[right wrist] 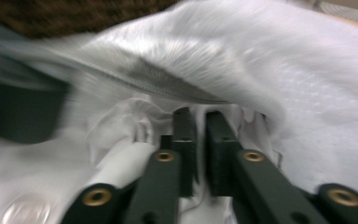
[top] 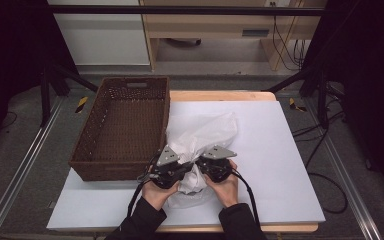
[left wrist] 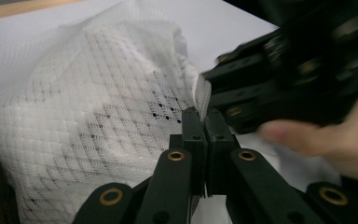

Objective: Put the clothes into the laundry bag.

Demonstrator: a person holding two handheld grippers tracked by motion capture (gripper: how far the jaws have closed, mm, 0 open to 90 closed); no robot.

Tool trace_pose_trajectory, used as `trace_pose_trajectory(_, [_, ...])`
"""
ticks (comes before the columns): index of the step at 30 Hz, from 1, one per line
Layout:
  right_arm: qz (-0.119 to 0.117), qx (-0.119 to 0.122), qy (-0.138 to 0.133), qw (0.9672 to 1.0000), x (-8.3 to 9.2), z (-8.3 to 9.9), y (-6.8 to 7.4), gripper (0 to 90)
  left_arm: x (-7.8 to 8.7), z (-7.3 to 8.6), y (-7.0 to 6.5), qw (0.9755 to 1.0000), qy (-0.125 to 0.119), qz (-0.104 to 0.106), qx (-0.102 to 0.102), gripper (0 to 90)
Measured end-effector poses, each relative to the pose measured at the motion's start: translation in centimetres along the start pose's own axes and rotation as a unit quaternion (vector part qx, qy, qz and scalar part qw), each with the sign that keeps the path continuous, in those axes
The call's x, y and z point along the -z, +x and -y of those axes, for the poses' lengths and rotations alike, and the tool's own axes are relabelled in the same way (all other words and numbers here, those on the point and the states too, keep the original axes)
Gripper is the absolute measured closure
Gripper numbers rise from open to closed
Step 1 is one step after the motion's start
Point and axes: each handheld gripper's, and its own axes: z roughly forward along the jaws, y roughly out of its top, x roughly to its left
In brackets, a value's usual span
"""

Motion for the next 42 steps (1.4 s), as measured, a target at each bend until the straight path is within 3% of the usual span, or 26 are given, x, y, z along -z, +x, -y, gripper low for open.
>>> trace_pose_trajectory(4, [0.013,-0.011,-0.033,0.9993,3.4,-0.4,-1.5,64.8,0.0,0.2,0.4,1.0000,0.000,-0.003,0.005,88.9])
trace_pose_trajectory(6, [0.031,-0.018,-0.022,0.9991,4.4,-0.1,-2.6,61.9,-0.1,0.2,0.3,1.0000,0.001,-0.005,0.003,88.9])
trace_pose_trajectory(9, [0.050,-0.033,0.003,0.9982,4.4,1.2,-3.9,61.9,-0.2,0.2,0.2,1.0000,0.002,-0.007,0.000,88.9])
trace_pose_trajectory(11, [0.037,-0.052,0.006,0.9979,4.3,1.8,-4.6,60.1,-0.2,0.3,0.4,1.0000,0.002,-0.007,0.002,88.8])
trace_pose_trajectory(15, [0.009,-0.048,-0.015,0.9987,5.4,1.1,-4.4,55.2,-0.1,0.4,0.6,0.9999,0.002,-0.008,0.006,88.8])
trace_pose_trajectory(19, [0.025,-0.044,-0.047,0.9976,7.0,0.2,-4.6,51.8,0.0,0.3,0.6,0.9999,0.001,-0.010,0.003,88.8])
trace_pose_trajectory(21, [0.044,-0.055,-0.042,0.9966,7.4,0.5,-5.2,52.7,0.0,0.3,0.6,0.9999,0.001,-0.010,0.004,88.8])
trace_pose_trajectory(23, [0.025,-0.072,-0.023,0.9968,7.1,1.2,-5.5,52.1,-0.1,0.3,0.6,0.9999,0.000,-0.010,0.005,88.8])
trace_pose_trajectory(25, [-0.004,-0.083,-0.001,0.9966,6.1,2.2,-5.1,50.5,-0.1,0.4,0.6,0.9999,0.000,-0.010,0.007,88.8])
trace_pose_trajectory(28, [-0.027,-0.076,0.036,0.9961,4.1,3.0,-3.9,54.2,-0.1,0.4,0.5,0.9999,0.000,-0.009,0.006,88.8])
trace_pose_trajectory(31, [-0.051,-0.054,0.046,0.9962,2.9,3.0,-2.5,77.9,-0.1,0.4,0.6,0.9999,0.000,-0.009,0.008,88.8])
trace_pose_trajectory(33, [-0.059,-0.040,0.039,0.9967,2.7,2.6,-1.7,88.5,0.0,0.3,0.6,0.9999,0.001,-0.009,0.008,88.8])
trace_pose_trajectory(37, [-0.082,-0.015,-0.006,0.9965,2.9,1.4,-0.3,89.7,0.7,-0.5,0.3,0.9999,-0.010,-0.004,0.004,88.9])
trace_pose_trajectory(39, [-0.079,-0.002,-0.007,0.9969,2.3,0.7,0.4,89.8,1.1,-1.3,-0.1,0.9999,-0.013,-0.008,-0.006,89.0])
trace_pose_trajectory(42, [-0.067,-0.004,-0.005,0.9977,0.6,-0.2,0.9,89.8,1.4,-2.1,-0.8,0.9997,-0.013,-0.010,-0.020,89.1])
